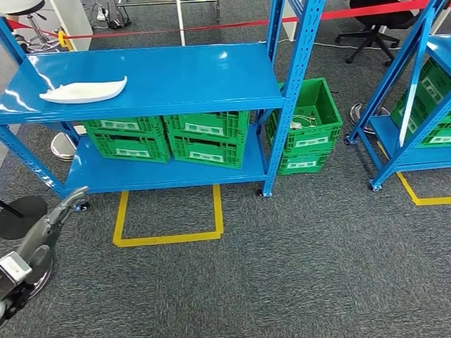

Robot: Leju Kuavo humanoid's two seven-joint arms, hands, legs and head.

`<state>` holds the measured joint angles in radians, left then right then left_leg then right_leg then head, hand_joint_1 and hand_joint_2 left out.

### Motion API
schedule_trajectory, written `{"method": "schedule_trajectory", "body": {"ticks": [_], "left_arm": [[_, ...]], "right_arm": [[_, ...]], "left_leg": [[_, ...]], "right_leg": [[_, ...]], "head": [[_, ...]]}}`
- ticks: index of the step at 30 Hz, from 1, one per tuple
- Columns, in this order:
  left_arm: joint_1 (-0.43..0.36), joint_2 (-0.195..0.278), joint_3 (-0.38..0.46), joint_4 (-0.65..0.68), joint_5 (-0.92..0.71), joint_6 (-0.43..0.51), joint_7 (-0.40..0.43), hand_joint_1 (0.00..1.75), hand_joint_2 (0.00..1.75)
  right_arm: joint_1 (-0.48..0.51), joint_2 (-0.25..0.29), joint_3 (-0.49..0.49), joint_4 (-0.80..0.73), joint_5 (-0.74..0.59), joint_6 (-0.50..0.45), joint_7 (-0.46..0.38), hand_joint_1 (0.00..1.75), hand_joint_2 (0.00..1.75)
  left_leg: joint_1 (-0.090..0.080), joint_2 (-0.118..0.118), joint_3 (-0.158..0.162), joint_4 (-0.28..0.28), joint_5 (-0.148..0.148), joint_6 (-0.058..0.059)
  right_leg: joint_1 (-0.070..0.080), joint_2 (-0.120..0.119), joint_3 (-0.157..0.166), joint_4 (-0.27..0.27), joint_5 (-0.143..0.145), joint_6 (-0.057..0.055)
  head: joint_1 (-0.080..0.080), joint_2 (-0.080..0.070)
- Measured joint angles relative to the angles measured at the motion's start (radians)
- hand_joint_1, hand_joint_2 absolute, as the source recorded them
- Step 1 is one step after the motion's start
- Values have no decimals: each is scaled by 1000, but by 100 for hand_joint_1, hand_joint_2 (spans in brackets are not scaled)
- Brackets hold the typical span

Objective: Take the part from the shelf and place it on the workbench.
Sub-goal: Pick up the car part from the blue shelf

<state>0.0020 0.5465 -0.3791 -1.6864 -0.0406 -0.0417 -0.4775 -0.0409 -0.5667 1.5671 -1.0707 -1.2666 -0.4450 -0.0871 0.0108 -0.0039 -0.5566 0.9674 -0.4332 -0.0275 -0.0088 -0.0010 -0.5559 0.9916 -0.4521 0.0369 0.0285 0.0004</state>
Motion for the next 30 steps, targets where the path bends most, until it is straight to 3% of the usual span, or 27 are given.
{"method": "schedule_trajectory", "body": {"ticks": [4,8,10,17,21,22,30], "left_arm": [[25,-5,56,-40,-163,153,91,0,0],[34,3,75,-49,-466,322,296,0,0],[36,9,75,-49,-564,357,365,0,0],[41,13,76,-49,-625,373,412,0,0],[83,16,104,-49,-854,335,659,0,0],[90,16,112,-49,-864,317,682,0,0],[93,33,124,-49,-843,227,703,0,0]], "right_arm": [[5,0,0,1,-15,-24,-8,0,0],[10,1,0,-2,-29,-62,-11,0,0],[10,1,0,-5,-32,-71,-11,0,0],[10,2,0,-7,-35,-80,-11,0,0],[11,2,0,-42,-60,-131,-7,0,0],[11,2,0,-50,-62,-137,-5,0,0],[11,2,0,-63,-60,-138,1,0,0]], "left_leg": [[0,0,0,0,2,0],[1,0,0,0,3,-1],[2,0,0,0,3,-1],[2,0,0,0,3,-1],[2,0,0,0,3,-1],[2,0,0,0,3,-1],[2,0,0,0,3,-1]], "right_leg": [[0,-1,0,0,1,0],[1,-1,1,0,1,0],[2,-1,1,0,1,0],[2,-1,1,0,2,0],[2,-1,0,0,2,-1],[2,-1,0,0,1,-1],[2,-1,0,0,2,-1]], "head": [[0,0],[0,0],[0,0],[0,0],[0,0],[0,0],[0,0]]}}
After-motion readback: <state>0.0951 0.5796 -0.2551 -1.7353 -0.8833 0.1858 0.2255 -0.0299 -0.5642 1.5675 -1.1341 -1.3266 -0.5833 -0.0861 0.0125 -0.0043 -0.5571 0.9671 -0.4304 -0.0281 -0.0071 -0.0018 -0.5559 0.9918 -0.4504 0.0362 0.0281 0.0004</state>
